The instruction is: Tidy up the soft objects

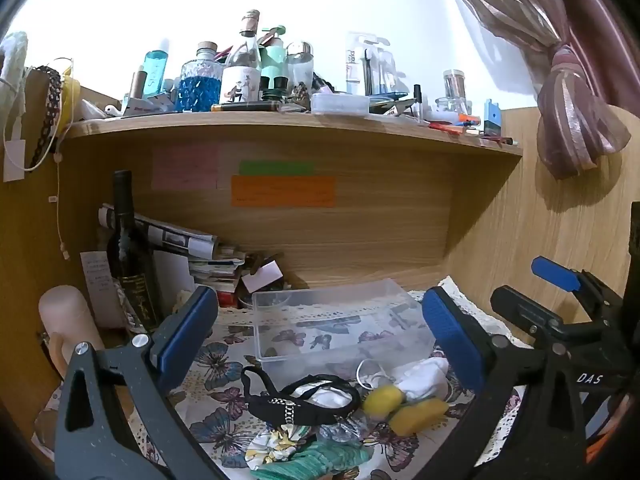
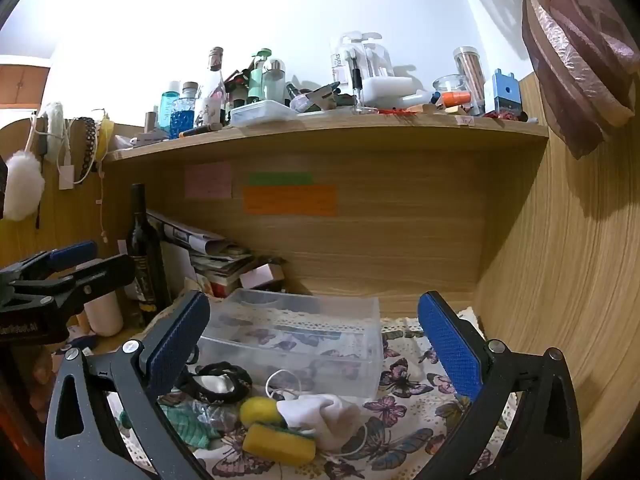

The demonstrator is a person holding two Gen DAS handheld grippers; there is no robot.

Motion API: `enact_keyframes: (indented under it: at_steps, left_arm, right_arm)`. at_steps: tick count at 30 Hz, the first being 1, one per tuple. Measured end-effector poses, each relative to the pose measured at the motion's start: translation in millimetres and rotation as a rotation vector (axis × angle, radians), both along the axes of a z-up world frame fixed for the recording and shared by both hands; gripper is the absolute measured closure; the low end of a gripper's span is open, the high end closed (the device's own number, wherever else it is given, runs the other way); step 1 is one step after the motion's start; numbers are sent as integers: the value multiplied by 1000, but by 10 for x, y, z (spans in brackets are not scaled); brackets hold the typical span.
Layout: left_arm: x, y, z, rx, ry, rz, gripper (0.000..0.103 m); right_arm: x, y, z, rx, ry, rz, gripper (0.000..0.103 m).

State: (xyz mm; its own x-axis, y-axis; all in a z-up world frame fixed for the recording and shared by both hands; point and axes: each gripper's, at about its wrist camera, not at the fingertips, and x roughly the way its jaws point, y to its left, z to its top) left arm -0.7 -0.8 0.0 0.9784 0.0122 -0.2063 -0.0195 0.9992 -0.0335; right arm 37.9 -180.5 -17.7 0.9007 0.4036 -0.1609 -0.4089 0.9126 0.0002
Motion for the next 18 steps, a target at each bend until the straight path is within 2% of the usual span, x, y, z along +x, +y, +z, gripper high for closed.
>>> enact_keyframes:
  at_steps: [8, 9, 18]
  left_arm:
    - [-65, -19, 14, 22, -10, 29, 0]
    - [20, -29, 29, 7, 6, -9, 0]
    - [-26, -81, 55, 20, -12, -5, 0]
  right_arm:
    - [16, -10, -5, 0, -3, 1, 0]
    - [14, -14, -4, 0, -5, 1, 0]
    - [-16, 15, 8, -2, -10, 7, 0]
